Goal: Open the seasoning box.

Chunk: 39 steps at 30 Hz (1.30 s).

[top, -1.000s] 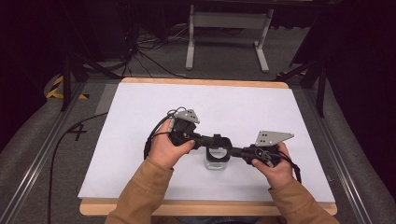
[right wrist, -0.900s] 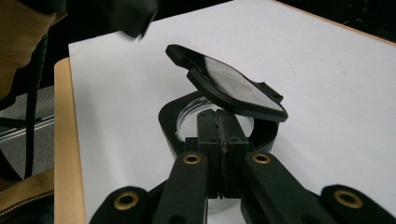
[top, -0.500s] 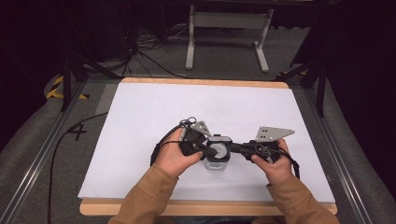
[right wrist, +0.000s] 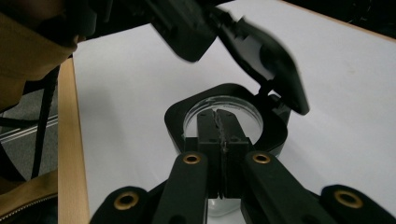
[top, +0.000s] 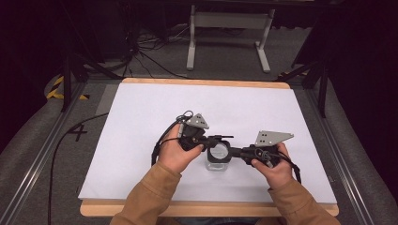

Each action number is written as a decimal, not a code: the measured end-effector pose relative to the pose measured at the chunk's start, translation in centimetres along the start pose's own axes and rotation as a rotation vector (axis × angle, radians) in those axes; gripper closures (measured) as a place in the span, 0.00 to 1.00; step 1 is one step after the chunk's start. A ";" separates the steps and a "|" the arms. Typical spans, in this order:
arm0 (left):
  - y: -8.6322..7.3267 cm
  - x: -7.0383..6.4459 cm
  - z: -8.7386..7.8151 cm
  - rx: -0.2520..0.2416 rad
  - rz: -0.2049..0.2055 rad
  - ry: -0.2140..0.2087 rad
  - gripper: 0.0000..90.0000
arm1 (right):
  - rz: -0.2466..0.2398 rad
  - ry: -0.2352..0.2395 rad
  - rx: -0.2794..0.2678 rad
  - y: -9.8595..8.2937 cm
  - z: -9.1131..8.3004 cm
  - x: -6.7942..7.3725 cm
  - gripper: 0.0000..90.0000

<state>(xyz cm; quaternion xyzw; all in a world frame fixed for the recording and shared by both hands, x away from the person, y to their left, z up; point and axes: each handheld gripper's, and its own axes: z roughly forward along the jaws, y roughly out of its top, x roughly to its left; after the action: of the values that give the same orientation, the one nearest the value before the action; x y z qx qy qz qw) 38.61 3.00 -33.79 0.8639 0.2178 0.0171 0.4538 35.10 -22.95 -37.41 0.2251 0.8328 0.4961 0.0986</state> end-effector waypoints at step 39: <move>-0.1 3.2 1.2 -0.182 -0.064 0.172 0.99 | -0.004 -0.025 0.019 -1.4 0.4 0.8 1.00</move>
<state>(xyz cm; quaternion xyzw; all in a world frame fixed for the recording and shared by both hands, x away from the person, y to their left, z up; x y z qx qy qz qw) 41.74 3.38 -35.16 0.8072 0.2807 0.0965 0.5101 34.14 -22.82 -38.74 0.2307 0.8366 0.4850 0.1079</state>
